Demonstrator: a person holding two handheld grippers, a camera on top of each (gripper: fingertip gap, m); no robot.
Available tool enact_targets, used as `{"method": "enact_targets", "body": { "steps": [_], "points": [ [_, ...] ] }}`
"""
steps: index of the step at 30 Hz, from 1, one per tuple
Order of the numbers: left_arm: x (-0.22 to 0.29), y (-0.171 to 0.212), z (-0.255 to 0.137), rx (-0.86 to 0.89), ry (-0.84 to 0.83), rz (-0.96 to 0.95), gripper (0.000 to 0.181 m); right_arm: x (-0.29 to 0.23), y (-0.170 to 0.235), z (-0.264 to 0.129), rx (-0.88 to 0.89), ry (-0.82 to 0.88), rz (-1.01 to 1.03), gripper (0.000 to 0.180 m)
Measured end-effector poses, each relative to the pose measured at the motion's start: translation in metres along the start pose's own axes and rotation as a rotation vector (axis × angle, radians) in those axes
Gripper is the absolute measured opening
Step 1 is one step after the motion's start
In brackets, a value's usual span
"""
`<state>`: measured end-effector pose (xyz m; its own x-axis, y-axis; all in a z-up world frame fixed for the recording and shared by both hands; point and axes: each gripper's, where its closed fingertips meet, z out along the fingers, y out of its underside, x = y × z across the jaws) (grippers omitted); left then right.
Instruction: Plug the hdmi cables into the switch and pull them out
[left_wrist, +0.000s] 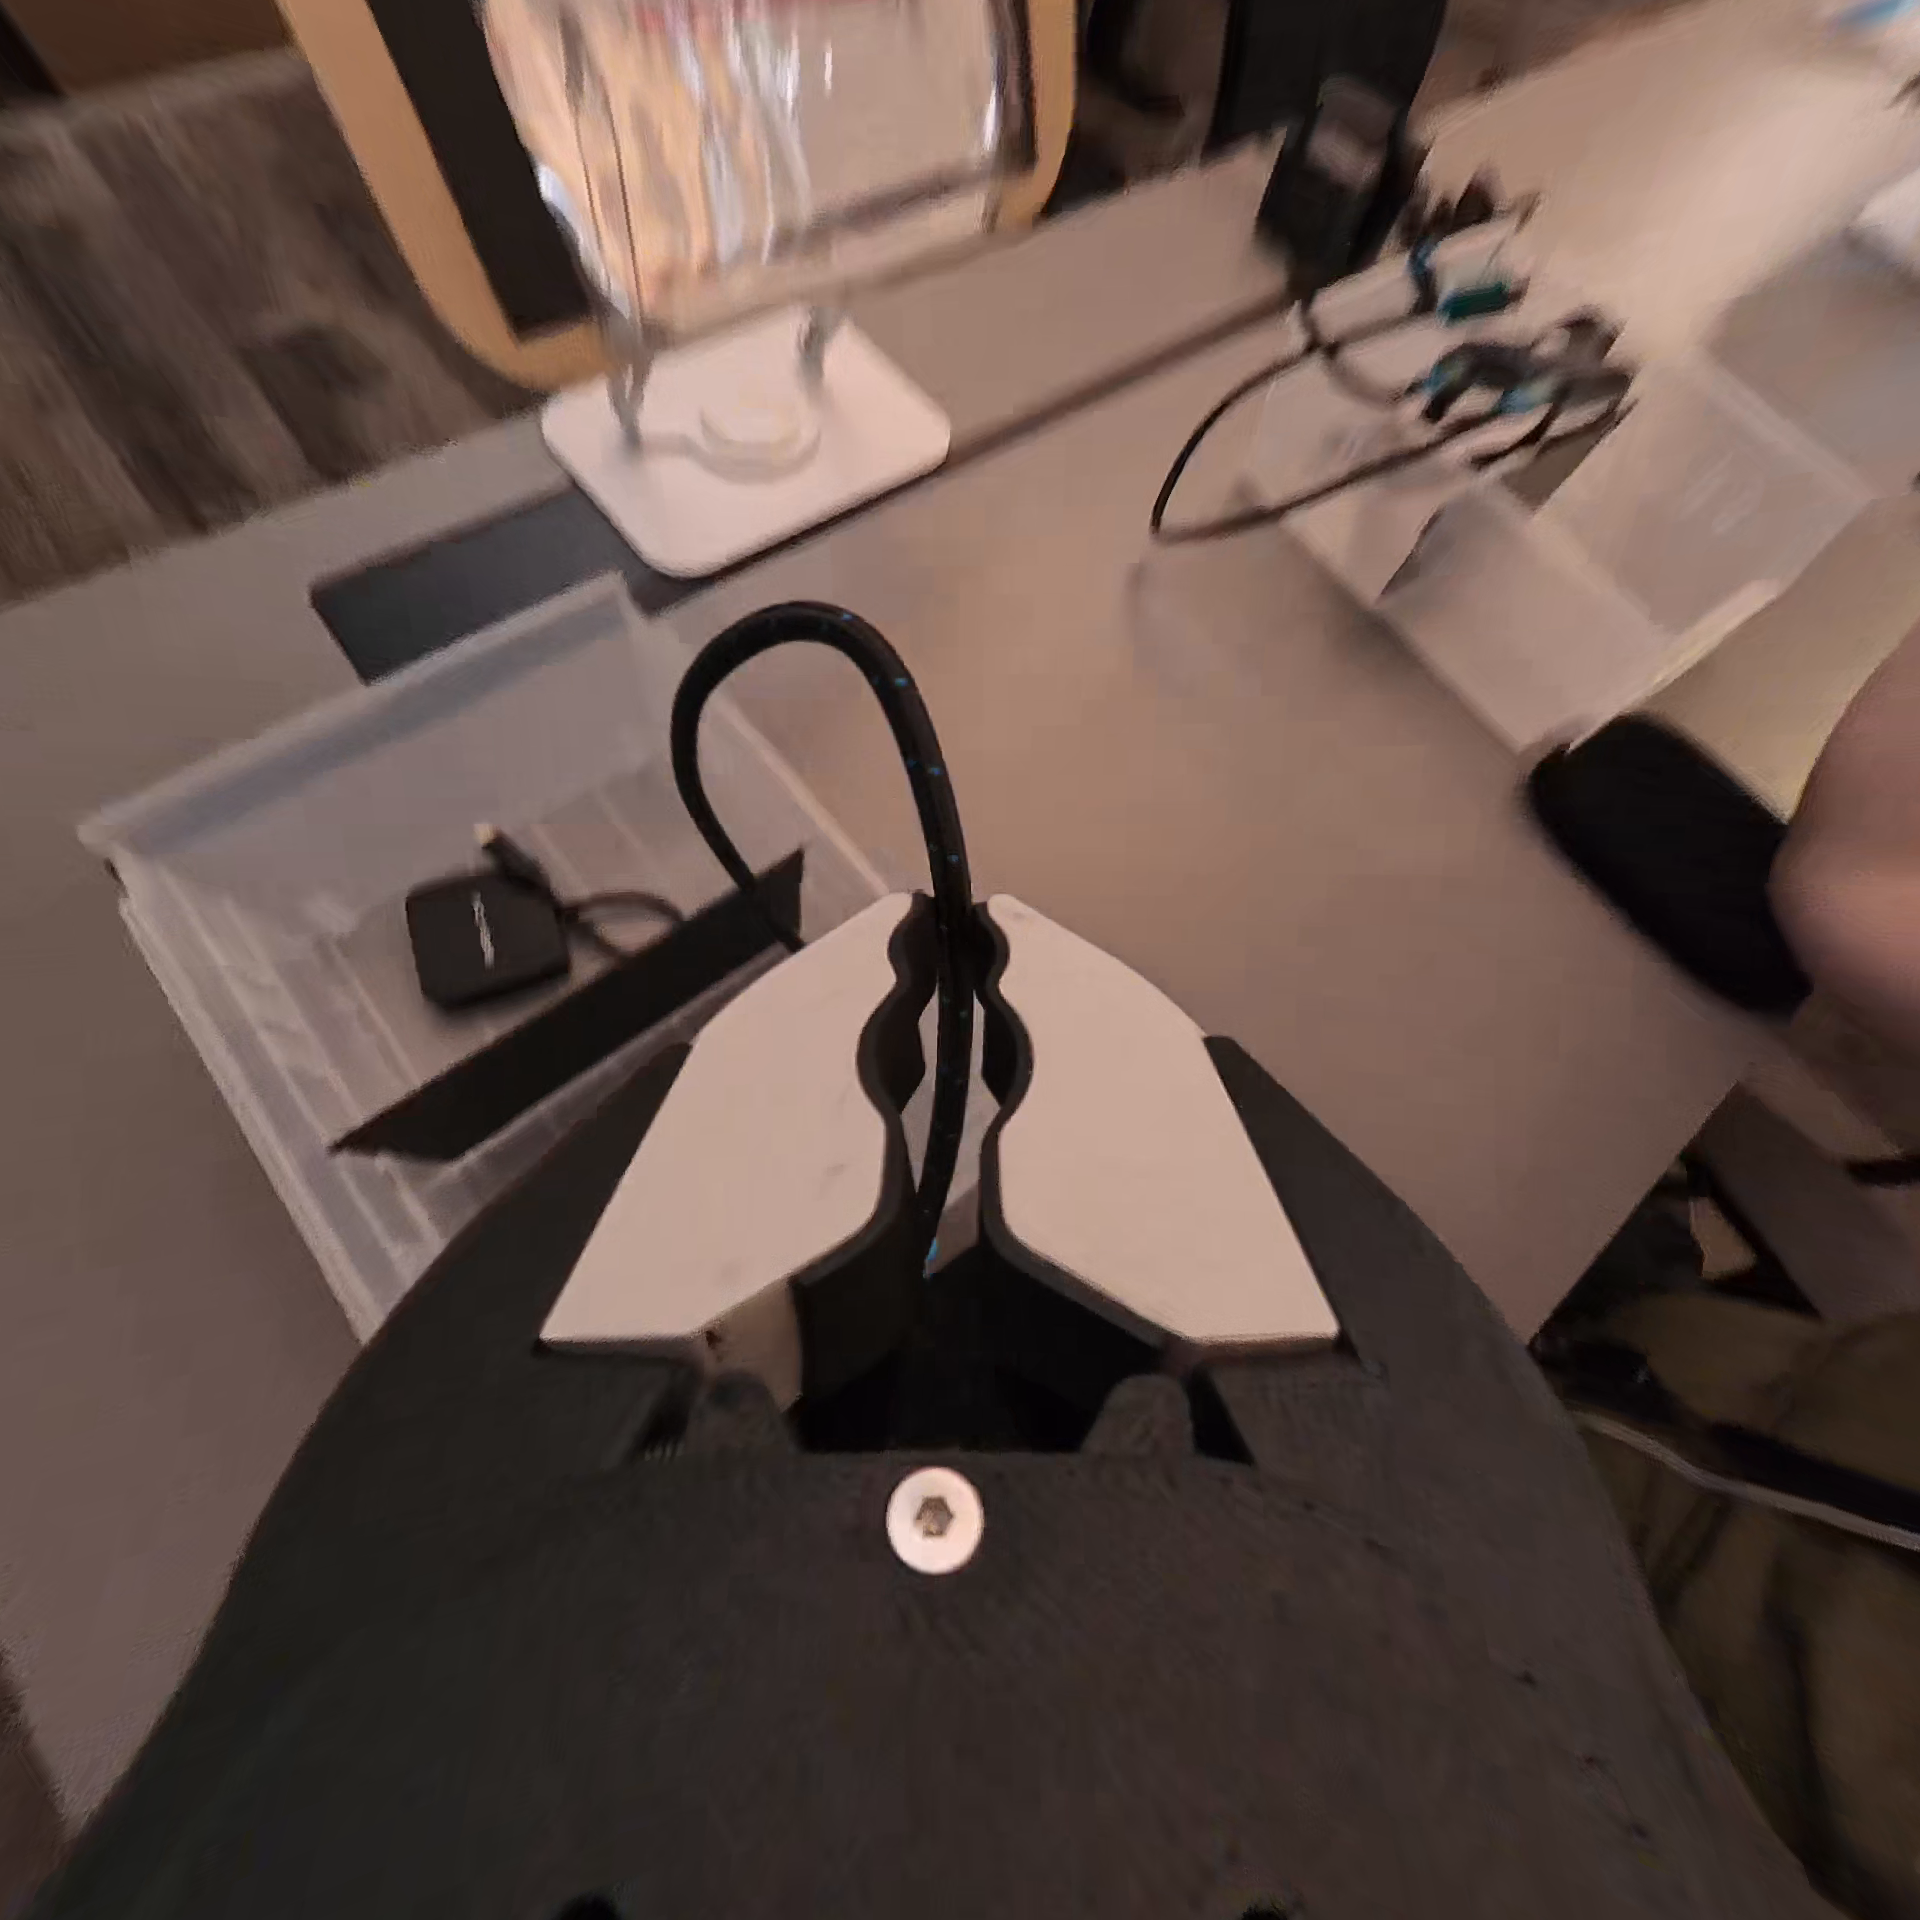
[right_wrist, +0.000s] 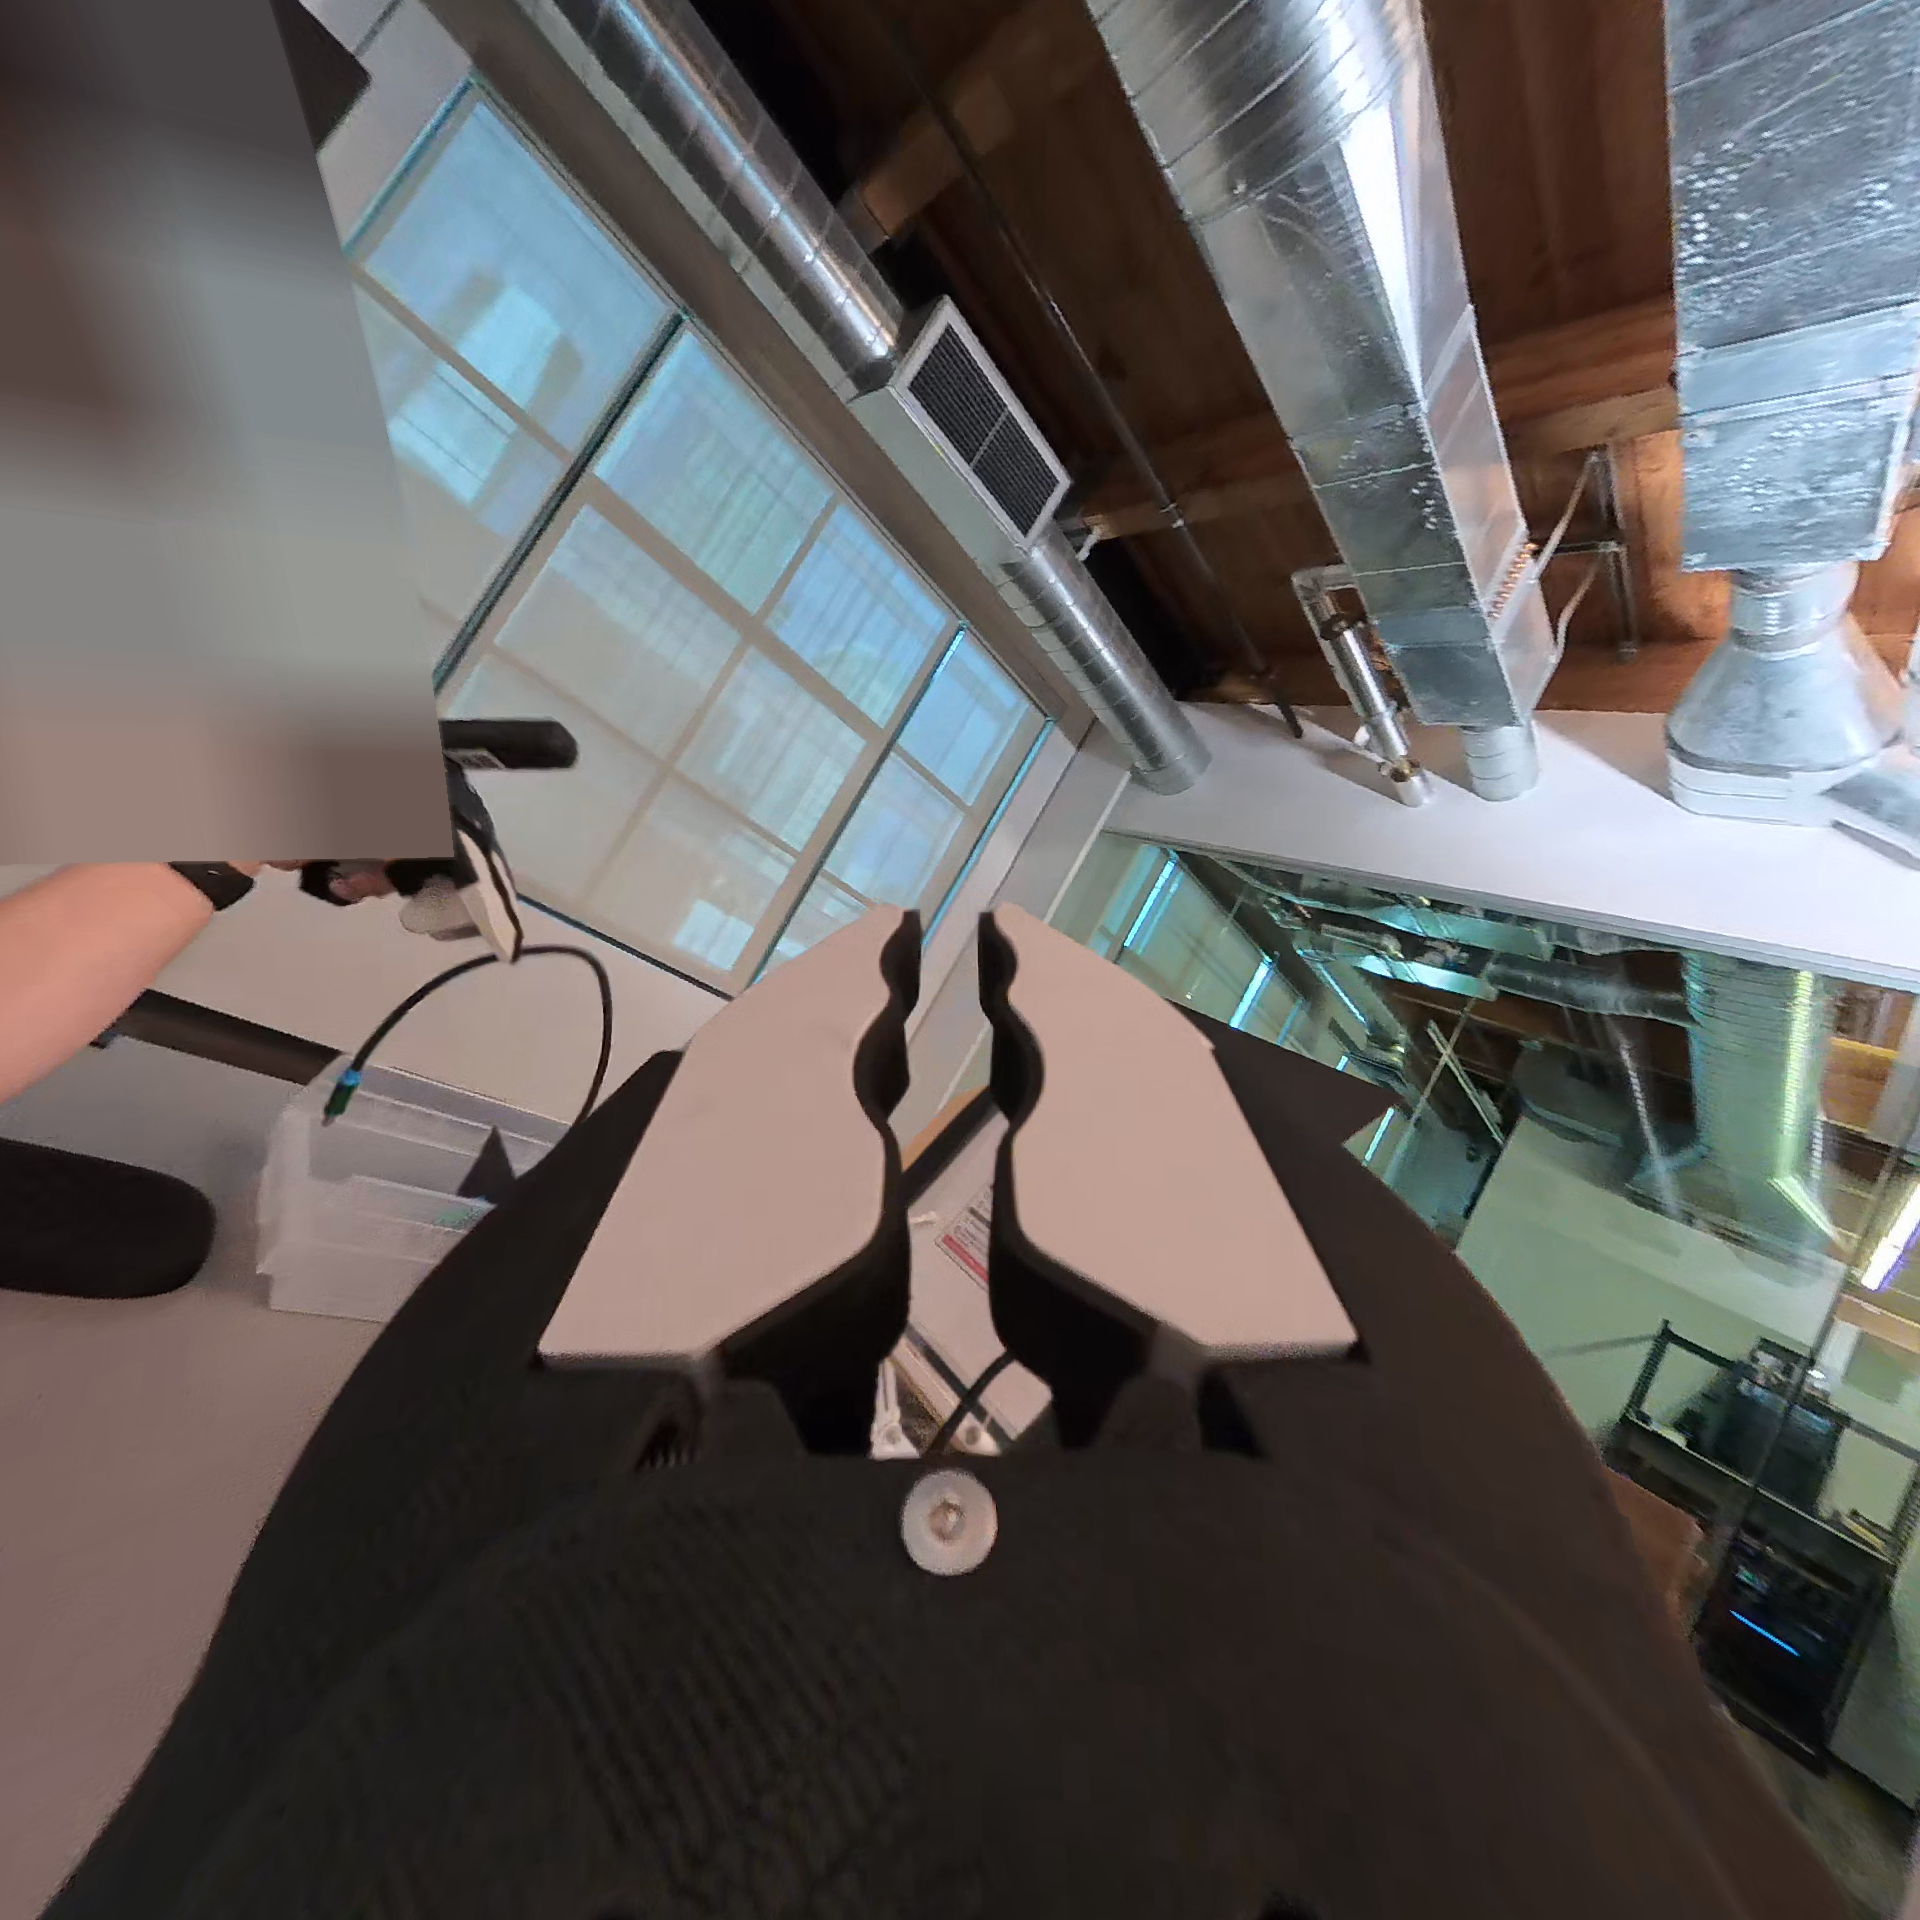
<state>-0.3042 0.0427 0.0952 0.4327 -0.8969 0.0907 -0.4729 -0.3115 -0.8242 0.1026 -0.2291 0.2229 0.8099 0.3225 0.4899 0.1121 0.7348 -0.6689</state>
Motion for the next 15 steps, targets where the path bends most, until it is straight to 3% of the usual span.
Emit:
{"method": "enact_targets", "body": {
  "steps": [4, 8, 15],
  "points": [
    [0.043, -0.036, 0.016, 0.092, -0.034, 0.18, 0.006, 0.004, 0.007, 0.003, -0.033, 0.03, -0.018, 0.01],
    [0.091, -0.049, 0.069, 0.05, -0.077, 0.378, 0.006, 0.003, 0.013, 0.009, -0.053, 0.028, -0.021, 0.009],
    [0.127, -0.007, 0.198, -0.199, -0.136, 0.567, 0.006, 0.004, 0.023, 0.013, -0.091, 0.032, -0.022, 0.009]
  ]
}}
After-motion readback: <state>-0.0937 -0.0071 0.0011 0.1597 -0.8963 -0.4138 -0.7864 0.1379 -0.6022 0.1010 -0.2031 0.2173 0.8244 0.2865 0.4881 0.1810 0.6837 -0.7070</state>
